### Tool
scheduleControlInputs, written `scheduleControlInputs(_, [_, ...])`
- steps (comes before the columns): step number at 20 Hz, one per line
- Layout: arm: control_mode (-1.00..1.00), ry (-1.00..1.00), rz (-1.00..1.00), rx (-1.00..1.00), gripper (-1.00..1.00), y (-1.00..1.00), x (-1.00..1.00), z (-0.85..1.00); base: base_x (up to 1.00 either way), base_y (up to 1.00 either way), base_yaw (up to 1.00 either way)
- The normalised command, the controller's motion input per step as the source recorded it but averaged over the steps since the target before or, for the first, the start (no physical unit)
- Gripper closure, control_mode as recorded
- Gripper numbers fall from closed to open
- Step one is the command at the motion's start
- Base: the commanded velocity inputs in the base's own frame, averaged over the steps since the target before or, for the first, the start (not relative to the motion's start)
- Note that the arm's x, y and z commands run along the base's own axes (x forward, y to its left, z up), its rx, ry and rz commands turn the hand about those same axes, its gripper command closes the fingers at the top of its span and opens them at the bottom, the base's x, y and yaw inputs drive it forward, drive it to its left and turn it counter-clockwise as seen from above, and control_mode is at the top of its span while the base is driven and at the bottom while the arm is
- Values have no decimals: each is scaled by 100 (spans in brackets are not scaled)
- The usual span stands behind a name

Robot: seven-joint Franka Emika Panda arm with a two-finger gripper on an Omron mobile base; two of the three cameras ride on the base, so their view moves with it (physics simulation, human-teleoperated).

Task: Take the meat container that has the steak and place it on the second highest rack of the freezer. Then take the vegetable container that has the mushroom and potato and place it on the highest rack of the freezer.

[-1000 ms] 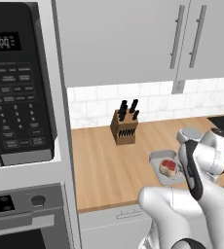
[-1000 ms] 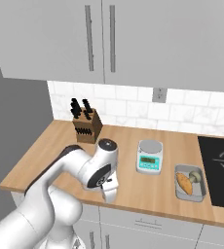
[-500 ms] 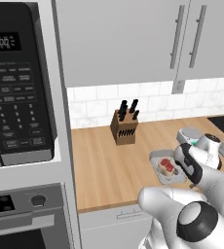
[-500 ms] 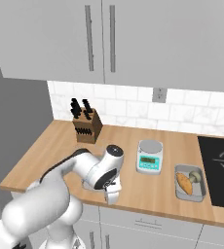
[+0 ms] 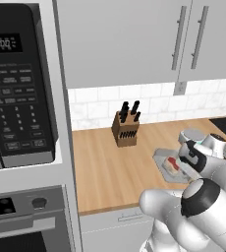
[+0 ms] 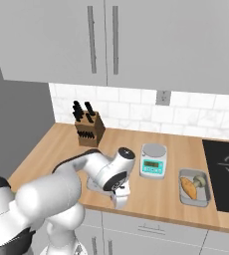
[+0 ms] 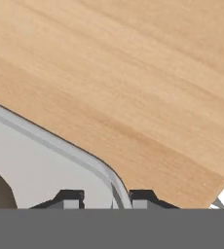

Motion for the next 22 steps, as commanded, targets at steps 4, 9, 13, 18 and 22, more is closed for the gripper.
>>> scheduleControlInputs(4, [-100, -2, -6, -4, 100, 12, 0, -16, 0, 0, 0])
scheduleControlInputs(9, [-100, -8, 5, 0, 100, 29, -10, 24, 0, 0, 0])
scheduleControlInputs(13, [-100, -5, 20, 0, 100, 8, -16, 93, 0, 0, 0])
scheduleControlInputs(18, [-100, -2, 33, -1, 100, 0, -16, 100, 0, 0, 0])
scheduleControlInputs(22, [-100, -1, 49, 0, 100, 0, -18, 100, 0, 0, 0])
